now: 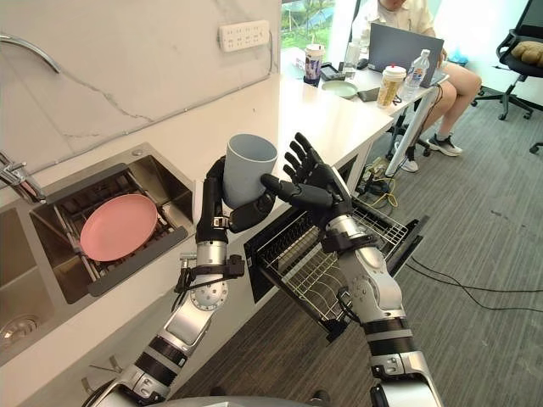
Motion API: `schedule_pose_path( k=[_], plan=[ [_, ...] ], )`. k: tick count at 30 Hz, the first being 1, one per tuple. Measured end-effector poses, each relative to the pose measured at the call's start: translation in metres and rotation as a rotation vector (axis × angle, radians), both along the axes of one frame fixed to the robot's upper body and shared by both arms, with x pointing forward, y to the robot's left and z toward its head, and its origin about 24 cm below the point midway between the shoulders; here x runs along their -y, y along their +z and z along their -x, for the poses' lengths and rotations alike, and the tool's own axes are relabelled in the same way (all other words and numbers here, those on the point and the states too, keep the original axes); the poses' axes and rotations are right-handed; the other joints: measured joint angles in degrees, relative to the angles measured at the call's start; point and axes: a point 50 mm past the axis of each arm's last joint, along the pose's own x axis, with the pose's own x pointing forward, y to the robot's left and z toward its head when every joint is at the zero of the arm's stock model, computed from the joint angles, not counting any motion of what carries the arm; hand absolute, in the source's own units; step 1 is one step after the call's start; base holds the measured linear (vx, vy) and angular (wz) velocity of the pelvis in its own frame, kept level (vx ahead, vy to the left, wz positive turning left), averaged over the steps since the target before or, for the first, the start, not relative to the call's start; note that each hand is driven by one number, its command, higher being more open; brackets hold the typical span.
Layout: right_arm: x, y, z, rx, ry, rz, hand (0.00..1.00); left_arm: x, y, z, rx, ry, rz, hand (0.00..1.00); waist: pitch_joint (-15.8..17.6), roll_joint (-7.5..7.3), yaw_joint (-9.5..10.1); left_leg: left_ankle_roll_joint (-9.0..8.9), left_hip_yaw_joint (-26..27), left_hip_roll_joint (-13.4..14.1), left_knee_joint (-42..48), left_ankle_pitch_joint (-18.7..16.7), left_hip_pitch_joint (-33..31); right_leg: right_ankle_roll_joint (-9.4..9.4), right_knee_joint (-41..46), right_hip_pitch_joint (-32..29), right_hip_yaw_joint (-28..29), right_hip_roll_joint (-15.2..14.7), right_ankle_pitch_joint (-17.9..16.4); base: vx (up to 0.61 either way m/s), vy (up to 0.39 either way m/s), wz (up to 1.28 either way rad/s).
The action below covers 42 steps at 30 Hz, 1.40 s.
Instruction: Walk over to the sink, pick up the cup, carry it to the dishwasher, place the cup inside the dishwasher, then close the dishwasher door
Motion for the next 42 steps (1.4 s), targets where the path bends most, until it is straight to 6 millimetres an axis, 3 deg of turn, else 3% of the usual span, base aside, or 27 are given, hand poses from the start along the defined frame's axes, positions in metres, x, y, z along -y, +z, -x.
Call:
schedule_pose_path(
  k=[4, 9, 29, 30, 42],
  plan=[
    [-0.017, 0.008, -0.003, 0.026, 0.13, 0.047, 1.0, 0.009, -0.013, 0.005, -0.059, -0.136, -0.071, 0.0, 0.01, -0.26, 0.06, -0.01, -0.07, 0.04, 0.0, 0.0, 0.0, 0.0, -0.14, 0.1, 0.01, 0.05, 0.0, 0.0, 0.0, 0.0],
    [-0.01, 0.002, -0.004, 0.003, 0.158, 0.066, 1.0, 0.007, -0.017, 0.004, -0.105, -0.193, -0.045, 0.0, 0.06, -1.29, 0.54, -0.02, -0.16, 0.01, 0.0, 0.01, 0.03, -0.01, -0.19, 0.19, -0.02, 0.04, 0.0, 0.0, 0.0, 0.0],
    [-0.012, -0.005, -0.007, -0.029, 0.166, 0.138, 1.0, 0.004, -0.023, 0.007, -0.092, -0.139, -0.117, 0.0, 0.05, -1.29, 1.03, -0.06, -0.34, 0.01, 0.01, 0.04, 0.17, -0.01, -0.41, 0.49, -0.13, 0.11, 0.01, 0.0, 0.0, 0.0],
    [-0.014, -0.005, -0.007, -0.031, 0.166, 0.131, 0.0, 0.003, -0.023, 0.007, -0.082, -0.122, -0.122, 0.0, 0.05, -1.29, 1.03, -0.06, -0.34, 0.01, 0.01, 0.04, 0.27, -0.01, -0.42, 0.6, -0.13, 0.11, 0.0, 0.0, 0.0, 0.0],
    [-0.018, -0.002, -0.008, -0.002, 0.118, 0.128, 0.0, 0.008, -0.013, 0.007, -0.05, -0.093, -0.067, 0.0, 0.05, -1.28, 1.35, -0.07, -0.5, -0.02, 0.01, 0.03, 0.56, -0.02, -0.5, 0.84, -0.27, 0.08, -0.02, 0.0, 0.0, 0.0]
  ],
)
